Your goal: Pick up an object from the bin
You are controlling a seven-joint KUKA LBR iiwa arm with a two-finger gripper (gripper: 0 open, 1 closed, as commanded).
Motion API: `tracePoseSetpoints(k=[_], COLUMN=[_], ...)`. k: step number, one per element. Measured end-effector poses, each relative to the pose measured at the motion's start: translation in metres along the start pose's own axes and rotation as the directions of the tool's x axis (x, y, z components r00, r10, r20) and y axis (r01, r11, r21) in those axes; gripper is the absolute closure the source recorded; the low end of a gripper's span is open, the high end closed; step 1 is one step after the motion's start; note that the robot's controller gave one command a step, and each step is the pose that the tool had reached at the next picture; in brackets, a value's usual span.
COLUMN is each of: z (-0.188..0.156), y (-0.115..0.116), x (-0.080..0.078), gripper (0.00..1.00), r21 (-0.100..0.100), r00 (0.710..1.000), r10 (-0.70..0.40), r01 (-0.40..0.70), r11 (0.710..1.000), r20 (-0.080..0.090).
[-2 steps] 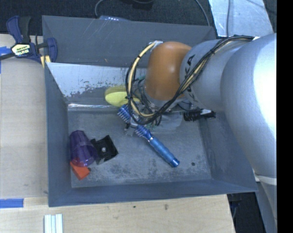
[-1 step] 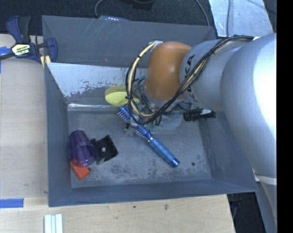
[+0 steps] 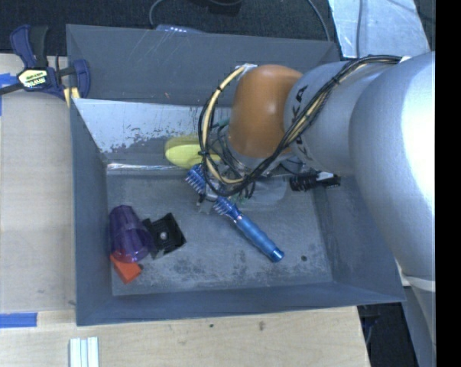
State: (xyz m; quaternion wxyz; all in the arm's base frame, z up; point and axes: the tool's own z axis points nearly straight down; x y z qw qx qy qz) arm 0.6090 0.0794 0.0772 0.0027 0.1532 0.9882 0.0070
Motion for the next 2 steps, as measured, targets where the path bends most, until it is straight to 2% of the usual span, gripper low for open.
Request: tracePoseSetpoints(k=[2], z=[-0.028], y=[-0.002], x=[0.001], gripper=[1.0], r21=[0.004], r00=[1.0], r10=[0.0], r01=[0.0], r11=[1.0], r20=[-0.004])
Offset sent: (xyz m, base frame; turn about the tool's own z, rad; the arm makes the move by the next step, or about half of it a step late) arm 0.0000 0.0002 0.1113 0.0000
